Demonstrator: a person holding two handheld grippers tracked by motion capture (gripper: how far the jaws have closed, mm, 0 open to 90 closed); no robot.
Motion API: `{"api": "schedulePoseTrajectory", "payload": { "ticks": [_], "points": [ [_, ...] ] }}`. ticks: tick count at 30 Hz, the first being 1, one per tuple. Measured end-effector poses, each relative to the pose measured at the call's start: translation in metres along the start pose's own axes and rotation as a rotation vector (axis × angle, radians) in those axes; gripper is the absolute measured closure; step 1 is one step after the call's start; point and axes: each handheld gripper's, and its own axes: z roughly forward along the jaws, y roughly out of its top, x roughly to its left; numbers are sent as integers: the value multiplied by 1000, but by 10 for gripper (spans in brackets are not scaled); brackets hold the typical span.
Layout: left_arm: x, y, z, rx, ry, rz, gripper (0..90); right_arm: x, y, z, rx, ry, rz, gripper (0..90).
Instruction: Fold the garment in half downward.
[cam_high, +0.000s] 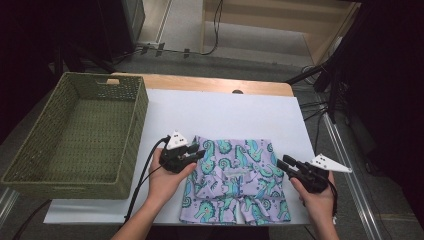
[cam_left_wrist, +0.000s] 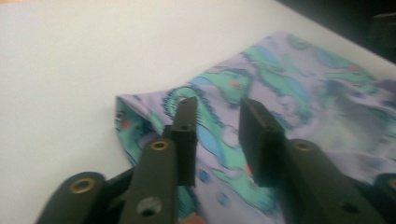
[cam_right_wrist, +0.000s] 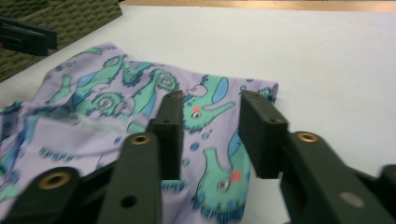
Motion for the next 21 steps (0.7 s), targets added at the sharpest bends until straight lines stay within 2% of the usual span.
{"api": "schedulePoseTrajectory", "payload": {
  "ticks": [4, 6, 8, 11, 15, 16, 19, 21],
  "points": [
    [13, 5, 17, 31, 26, -25, 777, -3, 15, 19, 38, 21, -11, 880],
    [19, 7, 26, 46, 40, -29, 789, -6, 21, 28, 53, 14, -16, 882],
    [24, 7, 32, 65, 49, -39, 796, -10, 25, 38, 78, 9, 1, 882],
    [33, 3, 42, 109, 83, -56, 797, -17, 30, 53, 118, -10, 6, 881],
    [39, -3, 46, 151, 102, -51, 805, -24, 29, 67, 162, 7, 45, 866],
    [39, -4, 46, 145, 103, -58, 815, -24, 28, 69, 182, 10, 57, 859],
    [40, -3, 46, 148, 115, -51, 821, -27, 23, 74, 237, -20, 51, 852],
    [40, -3, 45, 144, 109, -57, 803, -32, 20, 76, 260, -41, 72, 840]
  ]
}}
